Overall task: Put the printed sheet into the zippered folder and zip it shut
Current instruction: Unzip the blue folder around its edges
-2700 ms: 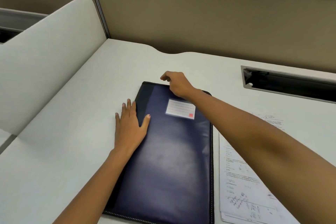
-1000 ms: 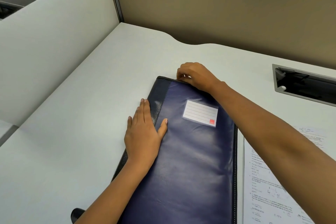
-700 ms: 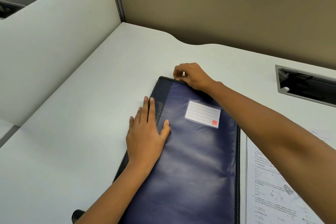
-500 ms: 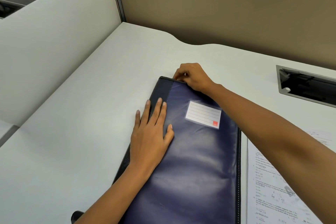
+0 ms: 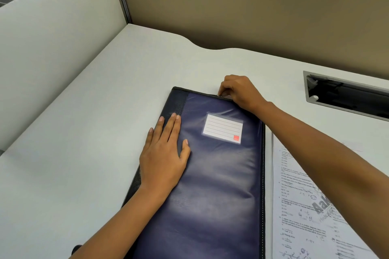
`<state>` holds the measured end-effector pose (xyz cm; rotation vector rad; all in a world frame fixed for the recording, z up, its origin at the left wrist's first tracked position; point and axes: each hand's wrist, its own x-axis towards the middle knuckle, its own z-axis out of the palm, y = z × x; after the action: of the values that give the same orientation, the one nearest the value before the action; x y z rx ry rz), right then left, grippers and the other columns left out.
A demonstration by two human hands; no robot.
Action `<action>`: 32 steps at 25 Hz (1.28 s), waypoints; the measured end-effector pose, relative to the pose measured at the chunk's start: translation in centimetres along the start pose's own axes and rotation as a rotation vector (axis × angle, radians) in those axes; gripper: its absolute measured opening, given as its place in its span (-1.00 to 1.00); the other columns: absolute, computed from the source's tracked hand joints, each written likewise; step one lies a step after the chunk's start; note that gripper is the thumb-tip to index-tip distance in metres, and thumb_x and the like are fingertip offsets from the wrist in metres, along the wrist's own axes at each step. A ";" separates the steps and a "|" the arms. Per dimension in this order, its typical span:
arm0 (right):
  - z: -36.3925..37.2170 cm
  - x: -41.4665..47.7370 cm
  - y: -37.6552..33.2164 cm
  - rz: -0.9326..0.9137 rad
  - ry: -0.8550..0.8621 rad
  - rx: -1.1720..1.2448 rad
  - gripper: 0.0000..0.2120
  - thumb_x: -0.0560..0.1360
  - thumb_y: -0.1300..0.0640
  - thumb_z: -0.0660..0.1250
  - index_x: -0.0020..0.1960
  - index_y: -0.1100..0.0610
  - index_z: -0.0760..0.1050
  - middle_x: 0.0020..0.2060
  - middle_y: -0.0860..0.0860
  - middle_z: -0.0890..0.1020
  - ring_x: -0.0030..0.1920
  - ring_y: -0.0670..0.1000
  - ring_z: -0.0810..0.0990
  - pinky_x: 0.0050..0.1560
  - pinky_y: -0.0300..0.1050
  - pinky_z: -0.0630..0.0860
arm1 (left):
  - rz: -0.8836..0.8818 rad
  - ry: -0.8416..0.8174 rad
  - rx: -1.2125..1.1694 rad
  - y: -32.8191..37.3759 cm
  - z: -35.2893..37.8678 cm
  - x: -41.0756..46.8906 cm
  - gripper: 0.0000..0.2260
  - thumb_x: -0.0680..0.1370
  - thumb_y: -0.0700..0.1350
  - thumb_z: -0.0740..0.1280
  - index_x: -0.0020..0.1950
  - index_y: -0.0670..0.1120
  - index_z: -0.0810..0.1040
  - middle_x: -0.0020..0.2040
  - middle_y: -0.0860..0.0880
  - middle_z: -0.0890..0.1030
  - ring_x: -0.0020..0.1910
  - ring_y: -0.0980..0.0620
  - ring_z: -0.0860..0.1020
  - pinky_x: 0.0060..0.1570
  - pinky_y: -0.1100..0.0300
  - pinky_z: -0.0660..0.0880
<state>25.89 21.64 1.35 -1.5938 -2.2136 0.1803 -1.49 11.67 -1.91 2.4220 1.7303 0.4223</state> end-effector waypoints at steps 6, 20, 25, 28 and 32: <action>-2.0 -3.9 2.0 0.120 0.046 0.020 -0.82 0.33 0.52 0.36 -0.23 0.29 0.65 -0.30 0.17 0.64 -0.26 0.15 0.61 -0.17 -0.07 0.56 | -0.006 0.007 -0.022 -0.1 0.1 0.0 -0.48 0.60 0.08 0.05 0.55 0.05 0.07 0.55 0.11 0.14 0.53 0.06 0.07 0.48 0.11 0.03; -2.1 -15.5 -1.8 0.374 0.368 -0.028 -0.89 0.38 0.35 0.46 -0.09 0.26 0.67 -0.33 0.14 0.63 -0.33 0.08 0.58 -0.26 -0.17 0.44 | -0.012 0.008 -0.019 0.2 -0.1 0.0 -0.50 0.60 0.04 0.08 0.54 0.00 0.13 0.54 0.05 0.20 0.53 0.01 0.11 0.48 0.03 0.07; -1.8 -17.4 -5.1 0.406 0.371 -0.066 -0.90 0.41 0.35 0.43 -0.08 0.30 0.65 -0.33 0.17 0.61 -0.32 0.14 0.56 -0.30 0.03 0.53 | -0.014 0.002 -0.019 0.4 -0.2 0.0 -0.50 0.60 0.03 0.08 0.54 -0.01 0.13 0.54 0.05 0.18 0.53 0.00 0.10 0.48 0.01 0.06; -1.5 -19.4 -7.5 0.408 0.352 -0.083 -0.90 0.42 0.34 0.42 -0.07 0.30 0.64 -0.34 0.16 0.58 -0.31 0.13 0.55 -0.33 0.01 0.51 | -0.015 0.002 -0.021 0.4 -0.3 0.0 -0.51 0.61 0.03 0.07 0.54 -0.01 0.13 0.55 0.05 0.17 0.53 0.00 0.09 0.48 0.00 0.05; -1.1 -22.4 -10.7 0.437 0.335 -0.074 -0.89 0.42 0.33 0.43 -0.05 0.28 0.64 -0.33 0.11 0.57 -0.32 0.07 0.53 -0.36 -0.09 0.47 | -0.014 -0.005 -0.027 0.6 -0.4 -0.1 -0.51 0.61 0.03 0.06 0.54 -0.02 0.12 0.55 0.04 0.17 0.53 0.00 0.08 0.48 0.00 0.03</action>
<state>22.88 -3.01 0.39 -1.9680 -1.6219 -0.0465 -1.14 11.38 -1.36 2.3885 1.7273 0.4348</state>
